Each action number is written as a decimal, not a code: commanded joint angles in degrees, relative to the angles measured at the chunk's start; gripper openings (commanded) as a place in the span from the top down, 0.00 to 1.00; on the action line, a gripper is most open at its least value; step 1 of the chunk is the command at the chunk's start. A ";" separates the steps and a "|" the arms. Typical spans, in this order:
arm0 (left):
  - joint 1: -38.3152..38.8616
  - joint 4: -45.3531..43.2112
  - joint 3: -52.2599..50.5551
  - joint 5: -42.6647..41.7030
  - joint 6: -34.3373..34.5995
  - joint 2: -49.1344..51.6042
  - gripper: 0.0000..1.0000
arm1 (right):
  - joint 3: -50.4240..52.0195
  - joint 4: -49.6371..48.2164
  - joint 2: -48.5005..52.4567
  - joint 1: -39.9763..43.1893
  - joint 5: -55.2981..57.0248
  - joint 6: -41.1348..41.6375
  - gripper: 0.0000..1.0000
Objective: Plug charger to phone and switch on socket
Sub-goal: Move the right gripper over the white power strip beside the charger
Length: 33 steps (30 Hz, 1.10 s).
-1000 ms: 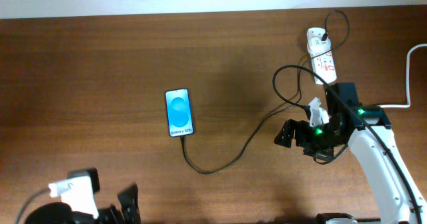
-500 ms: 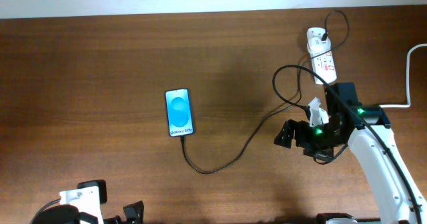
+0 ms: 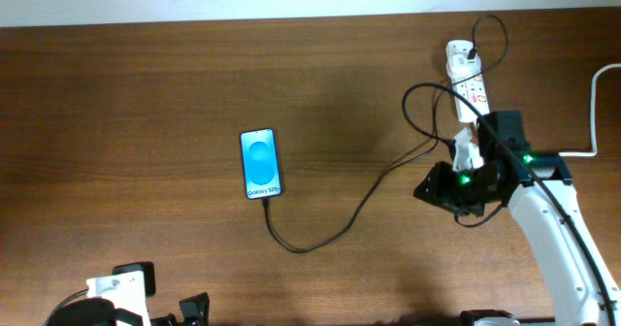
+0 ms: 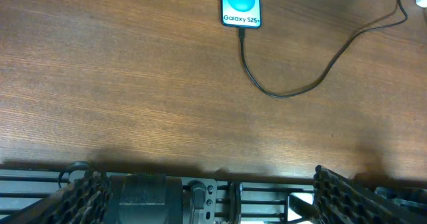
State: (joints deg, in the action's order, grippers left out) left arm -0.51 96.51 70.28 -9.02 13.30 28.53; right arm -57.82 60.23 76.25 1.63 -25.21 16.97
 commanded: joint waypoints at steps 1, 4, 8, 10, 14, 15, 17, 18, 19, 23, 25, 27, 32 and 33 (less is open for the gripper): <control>-0.02 0.04 -0.26 -0.61 0.96 -0.44 0.01 | -6.01 0.98 0.13 0.39 0.52 0.00 0.79; -0.02 0.04 -0.26 -0.61 0.96 -0.44 0.01 | -9.94 2.71 0.13 0.39 4.81 0.04 0.92; -0.02 0.04 -0.26 -0.61 0.94 -0.44 0.01 | -13.75 6.29 0.13 0.50 11.82 1.51 0.96; -0.02 0.04 -0.26 -0.61 0.96 -0.44 0.01 | -15.08 8.50 0.13 1.68 15.91 6.16 0.96; -0.02 0.04 -0.26 -0.61 0.94 -0.44 0.01 | -16.31 10.54 0.09 8.20 16.83 9.07 0.96; -0.02 0.04 -0.26 -0.61 0.96 -0.44 0.00 | -16.31 10.60 0.09 10.25 16.83 9.07 0.96; -0.02 0.04 -0.26 -0.61 0.96 -0.44 0.01 | -16.31 10.95 0.09 14.69 16.52 9.07 0.96; -0.02 0.04 -0.26 -0.61 0.96 -0.44 0.01 | -16.28 10.95 0.09 16.52 15.96 9.05 0.96; -0.02 0.04 -0.26 -0.61 0.96 -0.44 0.01 | -16.28 10.84 0.11 17.79 15.30 9.07 0.96; -0.02 0.04 -0.26 -0.61 0.96 -0.44 0.01 | -16.28 9.18 0.31 20.81 14.93 9.16 0.96; -0.02 0.04 -0.26 -0.61 0.96 -0.44 0.01 | -16.28 8.41 0.72 21.27 14.91 10.67 0.96; -0.02 0.07 -0.26 -0.61 0.96 -0.44 0.01 | -16.28 5.14 1.92 21.33 14.19 13.86 0.96; -0.02 0.04 -0.26 -0.61 0.96 -0.44 0.01 | -16.28 -1.14 6.05 21.33 10.03 15.63 0.96; -0.02 0.04 -0.26 -0.61 0.96 -0.44 0.01 | -16.28 -2.34 7.32 21.33 8.96 16.22 0.96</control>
State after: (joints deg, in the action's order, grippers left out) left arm -0.51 96.64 70.28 -9.04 13.30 28.53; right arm -73.19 60.29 80.25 22.52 -12.29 30.59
